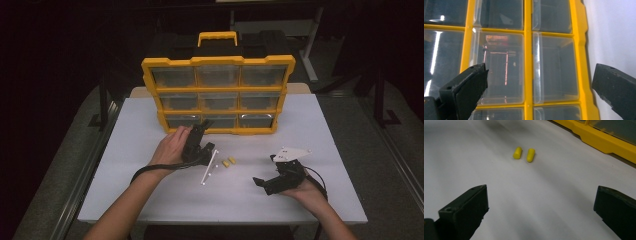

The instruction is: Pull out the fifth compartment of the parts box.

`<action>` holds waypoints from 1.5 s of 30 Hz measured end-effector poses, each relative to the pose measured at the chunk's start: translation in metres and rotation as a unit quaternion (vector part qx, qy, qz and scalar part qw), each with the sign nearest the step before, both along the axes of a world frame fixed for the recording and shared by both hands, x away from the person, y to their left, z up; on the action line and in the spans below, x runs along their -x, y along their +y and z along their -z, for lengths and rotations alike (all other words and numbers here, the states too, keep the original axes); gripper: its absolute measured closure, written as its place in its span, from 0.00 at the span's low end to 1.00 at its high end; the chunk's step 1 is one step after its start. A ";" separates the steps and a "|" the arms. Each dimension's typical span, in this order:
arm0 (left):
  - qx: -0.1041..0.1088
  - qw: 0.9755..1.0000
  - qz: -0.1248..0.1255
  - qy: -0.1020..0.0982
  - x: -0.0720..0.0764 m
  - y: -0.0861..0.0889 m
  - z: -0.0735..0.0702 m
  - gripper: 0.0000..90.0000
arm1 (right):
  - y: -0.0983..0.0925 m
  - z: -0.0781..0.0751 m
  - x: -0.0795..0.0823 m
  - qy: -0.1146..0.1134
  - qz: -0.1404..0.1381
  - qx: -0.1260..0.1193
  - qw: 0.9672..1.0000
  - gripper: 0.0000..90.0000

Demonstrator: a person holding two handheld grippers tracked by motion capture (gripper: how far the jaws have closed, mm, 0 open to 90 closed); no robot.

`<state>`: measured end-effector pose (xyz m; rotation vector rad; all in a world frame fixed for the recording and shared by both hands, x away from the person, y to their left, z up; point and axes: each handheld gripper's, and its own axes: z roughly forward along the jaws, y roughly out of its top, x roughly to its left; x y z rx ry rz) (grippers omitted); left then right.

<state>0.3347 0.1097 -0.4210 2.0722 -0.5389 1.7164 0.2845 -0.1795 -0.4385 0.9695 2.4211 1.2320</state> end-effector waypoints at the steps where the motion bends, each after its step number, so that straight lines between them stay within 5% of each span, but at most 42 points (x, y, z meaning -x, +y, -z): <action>1: 0.001 1.000 -0.001 0.000 0.000 0.000 -0.001 0.00 | 0.000 0.000 0.000 0.000 0.000 0.000 1.000 0.00; 45: -0.003 0.999 -0.007 -0.043 -0.028 -0.015 -0.056 0.00 | -0.001 -0.001 0.001 -0.004 0.000 -0.002 1.000 0.00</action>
